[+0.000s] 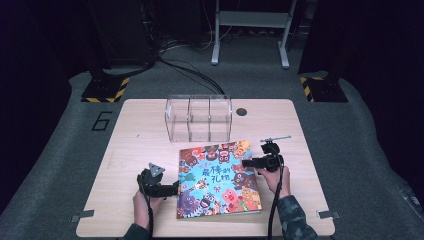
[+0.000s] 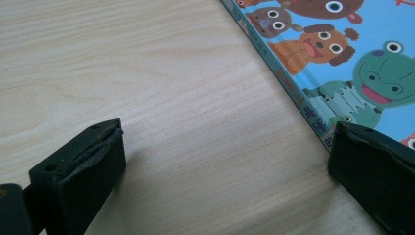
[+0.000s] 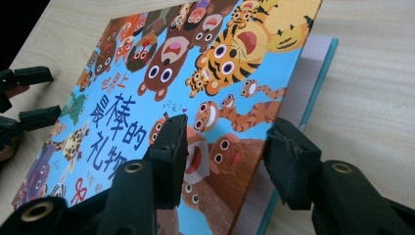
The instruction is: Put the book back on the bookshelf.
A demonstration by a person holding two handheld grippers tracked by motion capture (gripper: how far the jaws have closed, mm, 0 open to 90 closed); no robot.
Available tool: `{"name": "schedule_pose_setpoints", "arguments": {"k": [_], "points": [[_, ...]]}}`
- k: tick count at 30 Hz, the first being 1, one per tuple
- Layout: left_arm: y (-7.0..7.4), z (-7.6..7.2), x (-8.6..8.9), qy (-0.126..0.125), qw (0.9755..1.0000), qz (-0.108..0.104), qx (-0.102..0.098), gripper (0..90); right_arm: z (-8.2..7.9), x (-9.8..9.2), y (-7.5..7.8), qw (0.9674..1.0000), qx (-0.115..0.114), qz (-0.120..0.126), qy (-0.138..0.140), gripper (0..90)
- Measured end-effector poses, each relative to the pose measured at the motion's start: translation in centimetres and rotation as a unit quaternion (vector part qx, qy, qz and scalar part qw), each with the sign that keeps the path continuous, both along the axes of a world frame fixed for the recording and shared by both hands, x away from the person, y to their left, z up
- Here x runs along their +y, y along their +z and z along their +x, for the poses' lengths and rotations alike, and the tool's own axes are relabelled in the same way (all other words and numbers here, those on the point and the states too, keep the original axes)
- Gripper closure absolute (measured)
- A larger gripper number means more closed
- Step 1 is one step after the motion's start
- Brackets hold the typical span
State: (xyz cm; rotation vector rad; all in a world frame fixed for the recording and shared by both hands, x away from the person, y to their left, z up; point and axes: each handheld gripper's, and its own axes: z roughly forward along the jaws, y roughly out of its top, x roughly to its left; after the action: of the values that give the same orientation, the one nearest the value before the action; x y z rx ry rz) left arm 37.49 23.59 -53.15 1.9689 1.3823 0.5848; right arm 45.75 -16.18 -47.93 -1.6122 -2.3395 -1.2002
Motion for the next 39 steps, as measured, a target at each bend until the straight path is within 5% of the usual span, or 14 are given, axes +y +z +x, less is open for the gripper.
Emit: {"name": "schedule_pose_setpoints", "arguments": {"k": [4, 10, 11, 21, 26, 39], "points": [[0.0, 0.0, 0.0, 0.001, 1.0000, -0.002, -0.002, 0.3, -0.1, 0.2, 0.5, 1.0000, 0.001, -0.005, -0.003, 53.8], [0.4, -0.1, 0.6, -0.015, 0.9991, -0.040, 0.007, 0.0, -0.4, 0.3, 0.8, 0.9999, -0.011, -0.009, -0.009, 56.7], [0.9, -0.4, 0.5, -0.013, 0.9984, -0.054, -0.009, 0.0, -0.5, 0.3, 1.0, 0.9999, -0.008, -0.008, -0.010, 56.8], [0.1, -0.2, -0.3, -0.033, 0.9972, -0.068, 0.001, 0.0, -0.7, 0.6, 2.5, 0.9994, -0.033, -0.006, 0.003, 55.8], [0.1, 0.0, -0.1, -0.043, 0.9966, -0.070, 0.002, 0.0, -0.3, 0.6, 3.3, 0.9997, -0.021, 0.009, 0.009, 55.2], [0.1, 0.0, 0.0, -0.060, 0.9954, -0.075, 0.002, 0.2, 1.6, 1.9, 3.9, 0.9996, -0.011, 0.002, 0.024, 52.2]]}}
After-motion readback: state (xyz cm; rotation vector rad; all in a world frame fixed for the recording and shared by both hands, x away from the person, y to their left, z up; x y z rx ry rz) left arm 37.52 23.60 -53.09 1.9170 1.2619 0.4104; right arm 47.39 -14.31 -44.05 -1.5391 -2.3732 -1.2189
